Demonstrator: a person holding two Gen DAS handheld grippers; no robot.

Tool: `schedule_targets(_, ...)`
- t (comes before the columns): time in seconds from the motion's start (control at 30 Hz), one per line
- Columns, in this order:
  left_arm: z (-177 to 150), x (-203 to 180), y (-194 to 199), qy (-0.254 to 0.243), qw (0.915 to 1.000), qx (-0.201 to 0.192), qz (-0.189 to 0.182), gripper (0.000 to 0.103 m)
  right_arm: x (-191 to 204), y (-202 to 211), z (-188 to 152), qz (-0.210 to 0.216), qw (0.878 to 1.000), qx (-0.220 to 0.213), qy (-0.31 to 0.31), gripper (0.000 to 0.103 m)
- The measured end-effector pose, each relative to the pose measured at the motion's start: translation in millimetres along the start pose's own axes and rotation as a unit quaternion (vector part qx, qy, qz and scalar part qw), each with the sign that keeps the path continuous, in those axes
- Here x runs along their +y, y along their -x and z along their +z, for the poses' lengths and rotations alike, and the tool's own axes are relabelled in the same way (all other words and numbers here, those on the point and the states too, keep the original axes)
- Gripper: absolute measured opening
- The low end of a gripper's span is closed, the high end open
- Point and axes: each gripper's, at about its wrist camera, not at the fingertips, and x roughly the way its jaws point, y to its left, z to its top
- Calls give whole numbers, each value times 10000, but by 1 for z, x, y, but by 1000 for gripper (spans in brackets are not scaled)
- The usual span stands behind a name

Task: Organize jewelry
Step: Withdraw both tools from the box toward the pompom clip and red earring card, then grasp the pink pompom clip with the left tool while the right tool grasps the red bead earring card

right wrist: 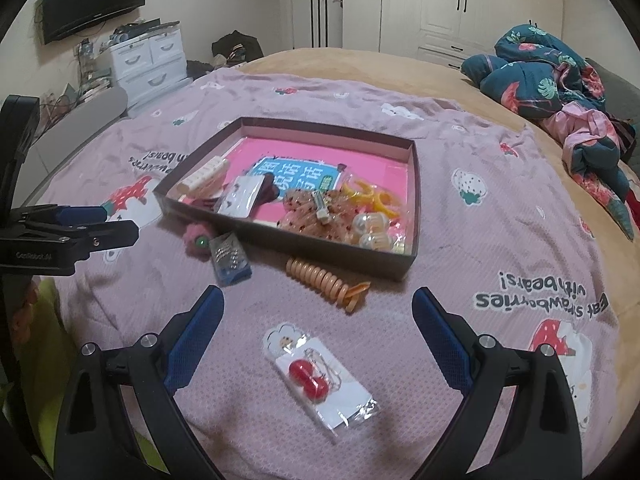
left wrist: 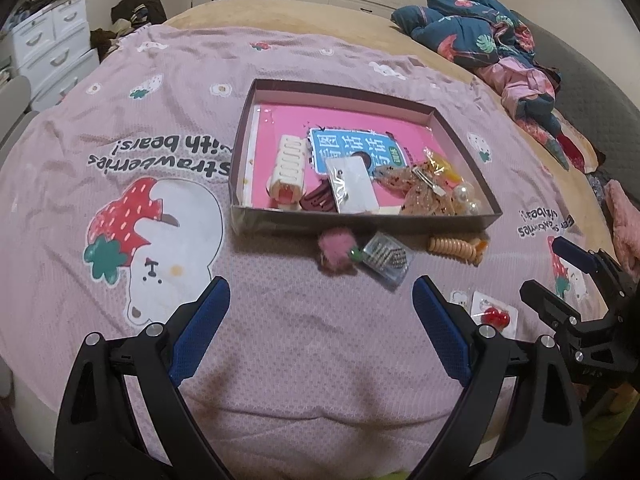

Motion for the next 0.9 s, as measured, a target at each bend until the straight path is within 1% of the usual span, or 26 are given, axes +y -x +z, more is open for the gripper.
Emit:
schedule_targets(0.6,-19,-15,-14,-258,9994,220,7,86,3,-7,-27,4,9997,229,73,94)
schedule_targets(0.9,-24,-21,-31,-315,9987,397,-26,85,-7,-20,-45,-8,9988,497,43,94)
